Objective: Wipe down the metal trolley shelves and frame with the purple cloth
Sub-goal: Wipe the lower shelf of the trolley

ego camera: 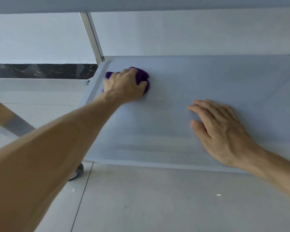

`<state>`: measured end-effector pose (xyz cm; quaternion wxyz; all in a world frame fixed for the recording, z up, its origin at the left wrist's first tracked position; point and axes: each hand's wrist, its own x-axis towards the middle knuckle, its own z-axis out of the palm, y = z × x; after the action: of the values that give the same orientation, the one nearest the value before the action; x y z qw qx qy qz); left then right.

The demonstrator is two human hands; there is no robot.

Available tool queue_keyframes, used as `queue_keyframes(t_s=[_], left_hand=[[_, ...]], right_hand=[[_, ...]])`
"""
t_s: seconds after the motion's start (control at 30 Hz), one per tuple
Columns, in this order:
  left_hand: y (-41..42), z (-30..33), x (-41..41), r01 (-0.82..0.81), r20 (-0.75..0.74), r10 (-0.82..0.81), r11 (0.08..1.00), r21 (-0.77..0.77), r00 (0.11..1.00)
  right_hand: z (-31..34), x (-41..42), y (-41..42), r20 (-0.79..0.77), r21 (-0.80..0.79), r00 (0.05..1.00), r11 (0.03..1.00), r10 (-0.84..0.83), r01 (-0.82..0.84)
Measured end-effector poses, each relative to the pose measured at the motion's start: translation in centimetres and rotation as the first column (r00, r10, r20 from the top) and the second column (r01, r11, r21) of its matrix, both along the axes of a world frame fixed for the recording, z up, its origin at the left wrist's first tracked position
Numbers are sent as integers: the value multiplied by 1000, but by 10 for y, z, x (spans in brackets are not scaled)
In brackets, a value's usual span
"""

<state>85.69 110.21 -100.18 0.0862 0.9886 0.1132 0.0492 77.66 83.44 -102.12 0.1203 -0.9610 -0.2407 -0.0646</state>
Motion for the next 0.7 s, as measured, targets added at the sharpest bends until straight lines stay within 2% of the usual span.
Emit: queue_keyframes(t_s=[0.07, 0.13, 0.17, 0.23, 0.3, 0.4, 0.47, 0.53, 0.6, 0.7], left_hand=[[-40, -5, -8, 220, 58, -220, 975, 11, 974], [-64, -11, -22, 424, 111, -426, 905, 41, 898], [-66, -14, -26, 486, 143, -486, 873, 40, 862], [-54, -14, -23, 512, 204, -500, 859, -4, 841], [-29, -13, -5, 427, 214, -410, 903, -37, 886], [18, -6, 34, 154, 115, -145, 985, -81, 983], [46, -2, 52, -43, 70, 47, 997, -62, 996], [63, -2, 61, -173, 47, 176, 983, -56, 983], [64, -3, 67, -222, 46, 225, 973, -57, 973], [49, -4, 65, -212, 71, 213, 977, -31, 974]], right_hand=[[0, 0, -2, 13, -2, 1000, 1000, 10, -10], [-1, 0, -3, 13, -1, 1000, 1000, 17, -17], [-1, 1, -4, 5, 2, 1000, 1000, 18, -18], [-1, 1, -5, 1, 9, 1000, 1000, 22, -22], [-2, 1, -6, 11, 4, 1000, 1000, 21, -21], [-2, 1, -3, 29, 1, 999, 1000, 13, -13], [-3, 1, -2, 34, 5, 999, 1000, 3, -3], [-3, 0, -1, 32, 4, 999, 1000, -2, 2], [-4, 0, 0, 32, 6, 999, 1000, -5, 5], [-4, 2, 1, 9, -8, 1000, 1000, -15, 15]])
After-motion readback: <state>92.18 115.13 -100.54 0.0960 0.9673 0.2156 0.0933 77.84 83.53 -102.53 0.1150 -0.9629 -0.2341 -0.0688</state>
